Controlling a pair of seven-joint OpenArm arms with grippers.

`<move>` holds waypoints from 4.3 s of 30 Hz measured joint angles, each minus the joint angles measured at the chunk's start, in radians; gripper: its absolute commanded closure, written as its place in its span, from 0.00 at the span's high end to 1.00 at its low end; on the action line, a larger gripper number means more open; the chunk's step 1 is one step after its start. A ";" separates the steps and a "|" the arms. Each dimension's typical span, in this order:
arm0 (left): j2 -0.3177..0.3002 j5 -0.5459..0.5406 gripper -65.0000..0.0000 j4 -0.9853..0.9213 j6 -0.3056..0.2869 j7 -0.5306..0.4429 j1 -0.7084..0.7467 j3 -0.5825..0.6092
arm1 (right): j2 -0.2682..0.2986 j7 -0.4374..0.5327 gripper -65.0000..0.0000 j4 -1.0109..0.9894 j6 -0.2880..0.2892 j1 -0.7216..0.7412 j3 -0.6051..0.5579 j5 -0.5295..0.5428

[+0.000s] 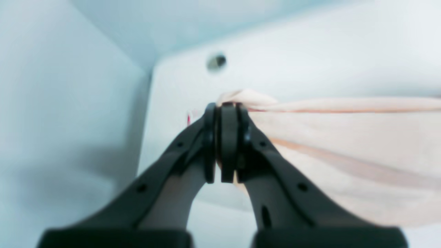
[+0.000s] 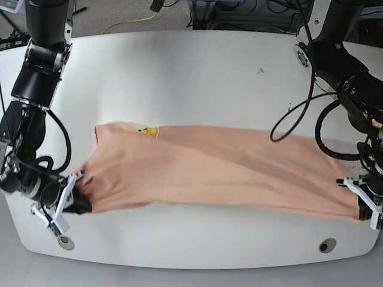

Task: Fold the T-shirt properly
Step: 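Lift the shirt high with both grippers and swing it toward the robot, then lay the shirt flat, dragging both grippers back along its edge, then shift the right gripper along the shirt edge and regrasp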

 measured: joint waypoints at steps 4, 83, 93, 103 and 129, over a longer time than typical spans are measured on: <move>-0.003 0.004 0.00 -0.002 0.014 0.011 -0.109 0.000 | 0.035 -0.001 0.00 -0.112 -0.001 0.187 -0.101 -0.005; 0.042 0.035 0.00 0.007 -0.090 -0.150 0.721 -0.203 | -0.024 0.047 0.00 0.332 -0.001 -0.820 0.202 -0.004; 0.034 0.023 0.00 0.007 -0.094 -0.157 0.750 -0.206 | -0.055 0.053 0.00 0.332 0.000 -0.829 0.201 -0.163; 0.023 0.015 0.00 0.007 -0.097 -0.160 0.840 -0.209 | -0.064 0.056 0.00 0.332 0.000 -0.845 0.245 -0.163; 0.019 0.031 0.38 -0.048 -0.097 -0.055 0.833 -0.209 | -0.195 -0.008 0.64 0.435 -0.001 -0.876 0.354 -0.176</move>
